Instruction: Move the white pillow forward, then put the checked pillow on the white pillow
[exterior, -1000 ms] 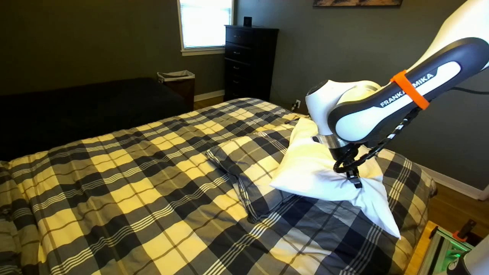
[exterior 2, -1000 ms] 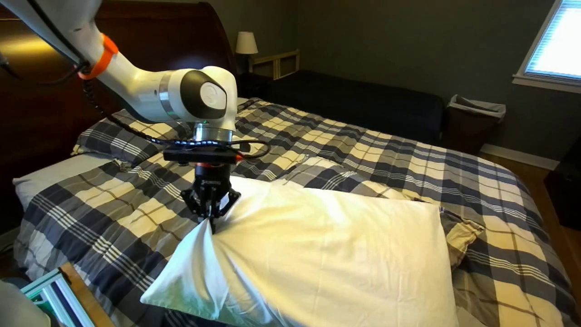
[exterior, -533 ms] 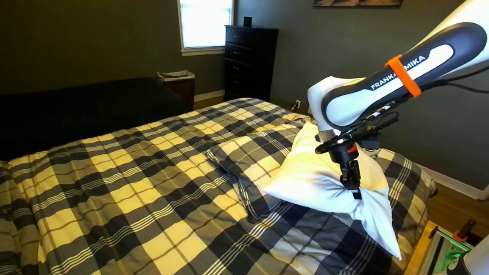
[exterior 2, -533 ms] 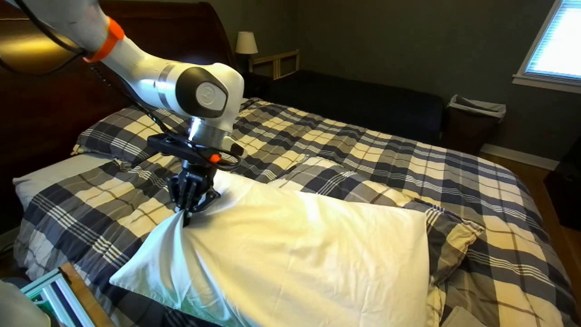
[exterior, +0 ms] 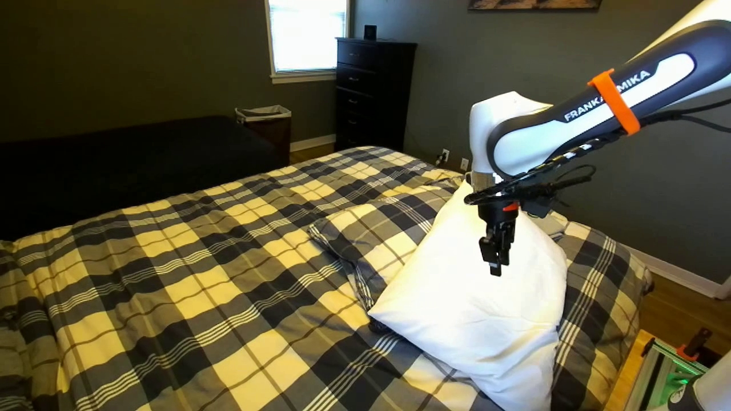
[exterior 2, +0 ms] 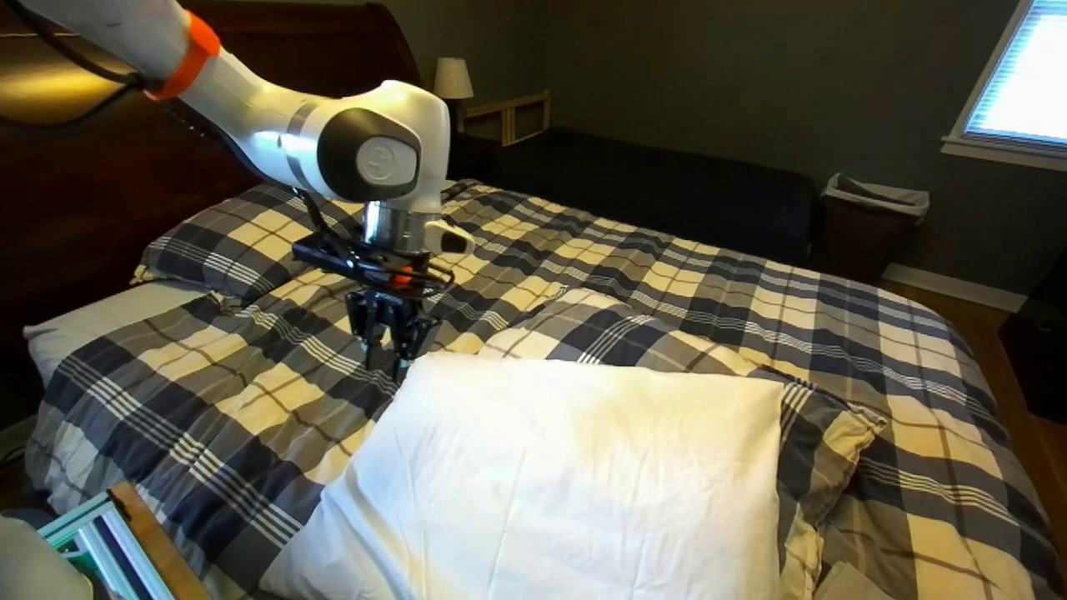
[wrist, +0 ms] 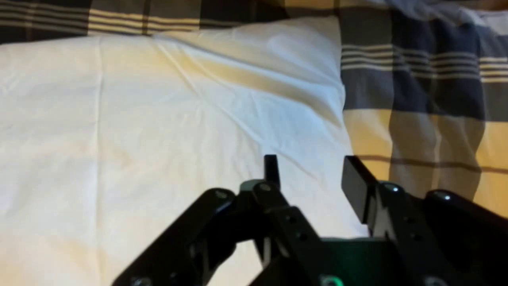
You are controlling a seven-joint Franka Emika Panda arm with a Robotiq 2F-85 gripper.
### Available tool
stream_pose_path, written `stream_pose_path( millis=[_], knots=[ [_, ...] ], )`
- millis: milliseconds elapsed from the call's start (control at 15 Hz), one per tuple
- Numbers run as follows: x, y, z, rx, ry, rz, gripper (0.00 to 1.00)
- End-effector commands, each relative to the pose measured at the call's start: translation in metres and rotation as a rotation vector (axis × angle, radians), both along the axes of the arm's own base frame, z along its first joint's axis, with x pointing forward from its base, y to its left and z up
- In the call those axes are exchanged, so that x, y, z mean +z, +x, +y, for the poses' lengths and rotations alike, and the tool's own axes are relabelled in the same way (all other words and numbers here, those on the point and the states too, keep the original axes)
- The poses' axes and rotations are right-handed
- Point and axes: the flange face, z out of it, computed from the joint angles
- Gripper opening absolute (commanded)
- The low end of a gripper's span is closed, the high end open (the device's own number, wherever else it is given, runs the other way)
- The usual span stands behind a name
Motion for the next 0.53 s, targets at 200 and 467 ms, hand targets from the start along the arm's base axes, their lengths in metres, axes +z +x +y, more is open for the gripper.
stream_pose_path(
  millis=[200, 467],
  knots=[
    [0.018, 0.039, -0.061, -0.045, -0.143, -0.353, 0.99],
    [0.010, 0.063, -0.108, -0.163, -0.201, -0.539, 1.00]
  ],
)
